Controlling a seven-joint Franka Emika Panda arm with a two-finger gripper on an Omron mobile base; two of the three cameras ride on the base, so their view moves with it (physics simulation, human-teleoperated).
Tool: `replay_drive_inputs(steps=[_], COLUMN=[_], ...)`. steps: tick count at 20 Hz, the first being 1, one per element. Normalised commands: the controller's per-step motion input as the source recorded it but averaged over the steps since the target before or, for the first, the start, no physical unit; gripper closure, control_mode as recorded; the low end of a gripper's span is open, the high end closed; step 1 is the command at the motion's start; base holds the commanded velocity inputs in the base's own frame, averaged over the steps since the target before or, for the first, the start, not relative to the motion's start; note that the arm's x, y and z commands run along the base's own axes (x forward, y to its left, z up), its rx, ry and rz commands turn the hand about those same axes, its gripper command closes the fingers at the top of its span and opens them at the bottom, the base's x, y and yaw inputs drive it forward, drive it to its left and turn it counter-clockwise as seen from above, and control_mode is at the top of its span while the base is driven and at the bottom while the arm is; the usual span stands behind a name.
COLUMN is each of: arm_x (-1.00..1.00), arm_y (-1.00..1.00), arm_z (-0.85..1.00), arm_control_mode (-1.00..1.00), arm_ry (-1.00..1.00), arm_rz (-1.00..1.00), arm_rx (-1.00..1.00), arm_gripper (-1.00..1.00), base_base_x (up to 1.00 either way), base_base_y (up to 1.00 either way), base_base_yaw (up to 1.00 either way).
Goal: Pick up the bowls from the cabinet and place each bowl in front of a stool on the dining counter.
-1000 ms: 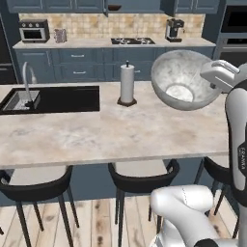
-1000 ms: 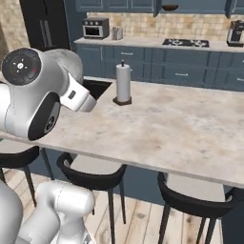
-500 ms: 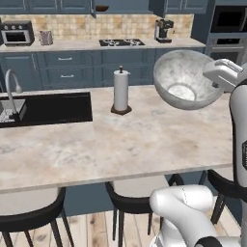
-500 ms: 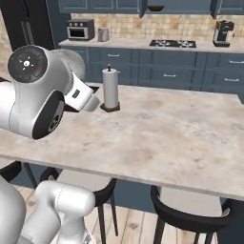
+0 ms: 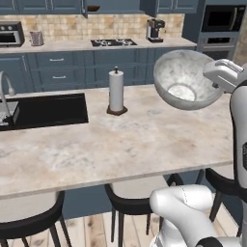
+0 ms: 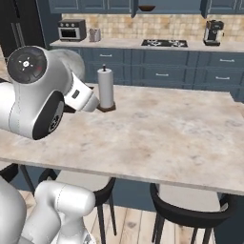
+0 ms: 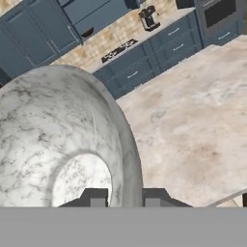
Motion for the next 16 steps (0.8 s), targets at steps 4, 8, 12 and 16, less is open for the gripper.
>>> replay_drive_inputs(steps=[4,8,12,16], arm_x=[0.07,0.25,0.26,0.26], arm_y=[0.00,0.00,0.04,0.12], arm_z=[-0.04,-0.29,-0.49,-0.54], arm_control_mode=[-1.00,-1.00,-1.00,-1.00], arm_ry=[0.00,0.06,0.09,0.07], arm_rz=[-0.04,-0.11,-0.05,0.00], arm_rx=[0.00,0.00,0.00,0.00], arm_gripper=[1.00,1.00,1.00,1.00], base_base_x=[0.24,0.00,0.00,0.00], base_base_y=[0.06,0.00,0.00,0.00], base_base_yaw=[-0.13,0.00,0.00,0.00])
